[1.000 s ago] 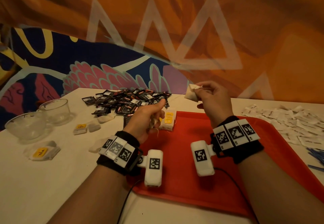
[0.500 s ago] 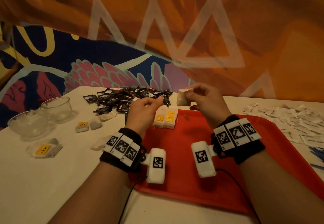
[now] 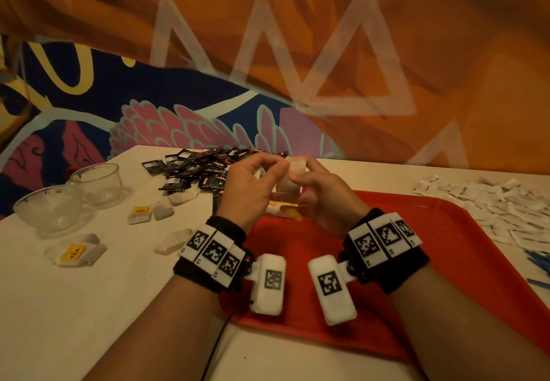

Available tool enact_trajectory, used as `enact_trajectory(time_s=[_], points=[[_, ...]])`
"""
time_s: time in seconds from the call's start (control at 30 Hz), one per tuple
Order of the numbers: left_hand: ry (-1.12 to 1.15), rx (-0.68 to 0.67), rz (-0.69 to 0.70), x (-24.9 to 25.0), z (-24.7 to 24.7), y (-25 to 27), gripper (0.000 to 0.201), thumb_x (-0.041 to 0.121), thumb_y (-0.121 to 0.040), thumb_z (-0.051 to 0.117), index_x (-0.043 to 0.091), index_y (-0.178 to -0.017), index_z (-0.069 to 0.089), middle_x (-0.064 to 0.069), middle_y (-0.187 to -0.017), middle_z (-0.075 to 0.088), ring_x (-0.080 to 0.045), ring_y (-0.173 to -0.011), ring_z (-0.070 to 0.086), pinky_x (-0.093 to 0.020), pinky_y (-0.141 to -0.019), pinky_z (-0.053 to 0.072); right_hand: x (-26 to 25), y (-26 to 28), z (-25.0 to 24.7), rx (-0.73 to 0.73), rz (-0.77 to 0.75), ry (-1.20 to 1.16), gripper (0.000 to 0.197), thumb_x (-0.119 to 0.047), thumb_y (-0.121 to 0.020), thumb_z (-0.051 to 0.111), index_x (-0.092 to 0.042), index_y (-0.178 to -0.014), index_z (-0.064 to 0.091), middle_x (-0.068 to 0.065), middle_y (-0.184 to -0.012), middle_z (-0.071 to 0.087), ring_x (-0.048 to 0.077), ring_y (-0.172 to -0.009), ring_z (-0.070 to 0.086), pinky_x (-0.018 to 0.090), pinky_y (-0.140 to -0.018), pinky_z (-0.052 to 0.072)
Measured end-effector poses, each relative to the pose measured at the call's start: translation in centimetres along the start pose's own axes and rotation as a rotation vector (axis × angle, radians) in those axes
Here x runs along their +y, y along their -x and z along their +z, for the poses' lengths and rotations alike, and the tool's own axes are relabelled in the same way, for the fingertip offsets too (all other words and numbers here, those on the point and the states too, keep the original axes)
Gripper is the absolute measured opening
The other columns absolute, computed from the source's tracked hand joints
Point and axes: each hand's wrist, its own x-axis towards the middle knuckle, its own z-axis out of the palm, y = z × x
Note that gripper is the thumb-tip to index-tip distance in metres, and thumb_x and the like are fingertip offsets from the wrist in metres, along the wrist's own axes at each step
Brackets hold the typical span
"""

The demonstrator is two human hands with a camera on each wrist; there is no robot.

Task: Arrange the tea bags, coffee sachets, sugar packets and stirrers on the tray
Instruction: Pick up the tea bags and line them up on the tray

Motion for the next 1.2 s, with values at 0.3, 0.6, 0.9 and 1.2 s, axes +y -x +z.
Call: enact_trajectory(time_s=[0.3,0.6,0.9,1.2], points=[[0.055,0.083,-0.068,-0.7,-0.8,-0.7,0.018,0.028,-0.094,0.064,0.038,-0.080,0.071,0.003,-0.091,0.070,-0.021,-0.086,0.065,-0.039,-0.071,0.048,-1.1,0.3,-1.2,-0.018,-0.056,0.616,0.005,-0.012,-0.092,0.066,-0.010,-0.088,0.068,-0.001,-0.060,0.064,0.011,-0.052,0.047,0.023,-0.051,0.036],[-0.062,-0.149,-0.106,-0.1,-0.8,-0.1,0.015,0.005,-0.096,0.061,0.013,-0.102,0.072,-0.001,-0.077,0.069,-0.012,-0.057,0.063,-0.017,-0.045,0.041,-4.5,1.4,-4.1,0.140,-0.260,0.617,0.015,-0.014,-0.096,0.060,-0.014,-0.084,0.069,0.000,-0.067,0.057,0.015,-0.061,0.049,0.027,-0.058,0.043],[-0.331,-0.535,-0.134,0.7,-1.4,0.3,0.016,0.016,-0.090,0.071,0.014,-0.106,0.075,0.006,-0.088,0.070,0.004,-0.055,0.057,-0.011,-0.052,0.042,-4.2,0.2,-6.0,0.357,-0.425,1.000,0.020,-0.019,-0.097,0.057,-0.030,-0.086,0.068,0.003,-0.079,0.054,0.010,-0.063,0.047,0.028,-0.062,0.035],[-0.172,-0.571,-0.199,1.4,-2.1,0.3,0.013,0.011,-0.096,0.062,0.015,-0.090,0.073,-0.002,-0.072,0.068,-0.013,-0.053,0.048,-0.020,-0.043,0.034,-4.8,1.1,-5.5,0.258,-0.351,0.928,0.047,-0.013,-0.082,0.032,-0.037,-0.091,0.071,-0.002,-0.082,0.041,0.008,-0.071,0.041,0.025,-0.067,0.030]])
